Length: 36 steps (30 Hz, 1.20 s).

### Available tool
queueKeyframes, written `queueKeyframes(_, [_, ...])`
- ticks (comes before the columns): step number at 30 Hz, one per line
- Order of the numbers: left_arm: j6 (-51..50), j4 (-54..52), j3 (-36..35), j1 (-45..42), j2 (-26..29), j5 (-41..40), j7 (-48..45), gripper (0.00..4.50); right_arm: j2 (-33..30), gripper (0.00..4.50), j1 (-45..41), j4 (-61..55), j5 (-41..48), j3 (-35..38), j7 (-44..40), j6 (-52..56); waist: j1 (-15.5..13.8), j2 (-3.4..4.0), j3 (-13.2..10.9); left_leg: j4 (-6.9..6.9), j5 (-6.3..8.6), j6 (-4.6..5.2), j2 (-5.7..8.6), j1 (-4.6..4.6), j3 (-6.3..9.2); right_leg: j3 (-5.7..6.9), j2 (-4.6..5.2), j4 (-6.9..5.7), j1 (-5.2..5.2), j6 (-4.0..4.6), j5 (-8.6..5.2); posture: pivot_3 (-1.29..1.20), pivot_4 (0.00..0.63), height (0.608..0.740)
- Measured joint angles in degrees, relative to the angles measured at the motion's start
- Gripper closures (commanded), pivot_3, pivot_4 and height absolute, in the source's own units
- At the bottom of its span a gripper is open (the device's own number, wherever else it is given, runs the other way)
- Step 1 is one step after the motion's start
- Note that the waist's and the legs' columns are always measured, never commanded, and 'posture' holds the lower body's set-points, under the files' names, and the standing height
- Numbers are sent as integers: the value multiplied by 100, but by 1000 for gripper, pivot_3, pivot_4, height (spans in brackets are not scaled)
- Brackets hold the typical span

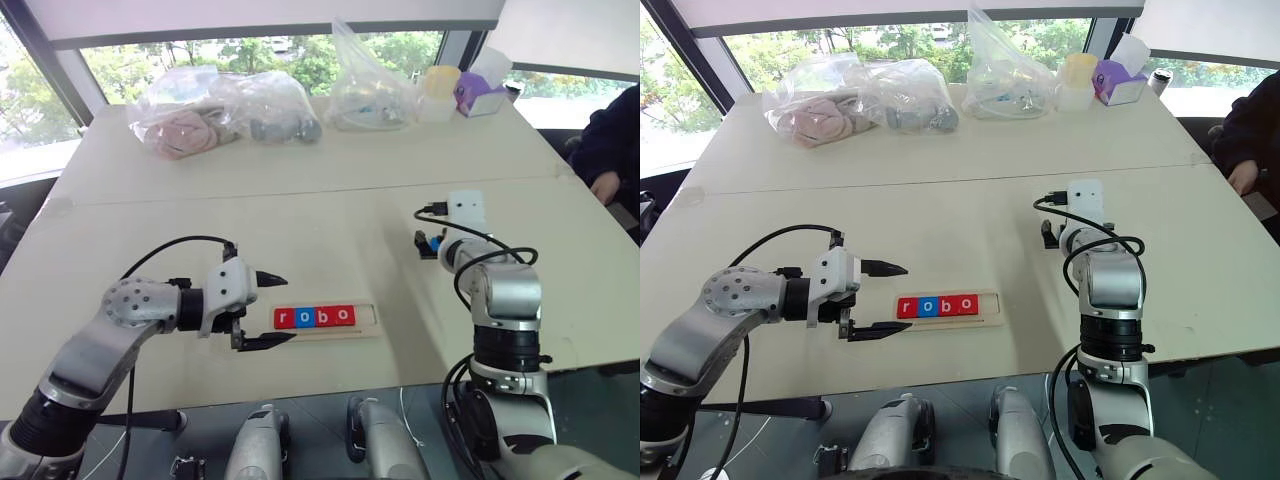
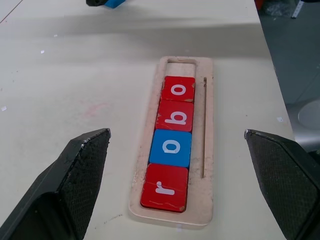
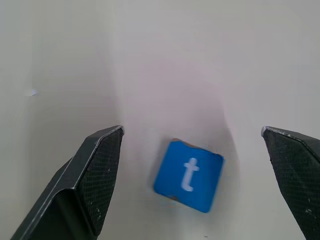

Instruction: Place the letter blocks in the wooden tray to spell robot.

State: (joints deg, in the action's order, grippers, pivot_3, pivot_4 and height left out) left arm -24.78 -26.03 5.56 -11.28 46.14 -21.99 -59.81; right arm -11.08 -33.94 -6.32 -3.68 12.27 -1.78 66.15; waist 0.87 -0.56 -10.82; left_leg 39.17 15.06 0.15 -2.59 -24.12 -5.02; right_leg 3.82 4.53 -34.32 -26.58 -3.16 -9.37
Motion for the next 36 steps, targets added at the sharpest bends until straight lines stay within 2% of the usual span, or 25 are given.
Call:
queueKeyframes(14, [11,-6,0,105,0,2,6,0,750,29,-158,-8,298,664,513,472,21,3,1,-2,0,0,-3,2,12,0,-3,0,0,-2,-2,0,150,740])
queueKeyframes(15, [12,-6,0,108,0,3,6,0,778,530,-182,-3,305,699,540,479,21,3,1,-2,0,0,-3,2,13,0,-3,0,0,-2,-2,0,150,740])
queueKeyframes(16, [18,-6,0,110,0,4,6,0,790,748,-204,10,334,736,566,483,21,3,1,-2,0,0,-3,2,14,0,-3,0,0,-2,-2,0,150,740])
queueKeyframes(17, [34,-6,0,116,1,6,6,0,808,1300,-216,21,341,775,602,481,21,3,1,-2,0,0,-3,2,14,0,-3,0,0,-1,-1,0,150,740])
queueKeyframes(18, [42,-6,0,125,0,7,6,0,820,1658,-222,24,342,806,623,480,21,3,1,-1,0,0,-3,2,14,0,-3,0,0,-1,-1,0,150,740])
queueKeyframes(21, [59,-3,0,142,0,11,4,0,823,3221,-233,35,350,856,666,483,32,3,1,-2,0,0,-3,2,16,0,-3,1,0,-3,-3,0,150,740])
queueKeyframes(22, [64,-3,0,142,0,11,4,0,824,3333,-233,35,365,854,666,484,34,3,1,-2,0,0,-4,3,17,0,-3,1,0,-3,-3,0,150,740])
queueKeyframes(28, [155,13,14,137,-10,17,-9,0,412,3331,36,-373,533,437,273,910,14,4,2,-5,0,0,-5,2,21,0,-3,3,0,-3,-4,0,150,740])
queueKeyframes(32, [165,63,39,139,-12,21,-45,0,-160,3331,580,-1431,1024,-66,-408,1768,4,4,1,-7,0,0,-4,-2,21,0,0,7,-3,-11,-10,0,150,740])
queueKeyframes(36, [170,66,42,139,-18,20,-91,0,-200,3331,857,-2310,1282,-146,-610,2487,7,4,1,-8,1,0,-9,-2,23,1,-2,5,-5,-16,-13,0,150,740])
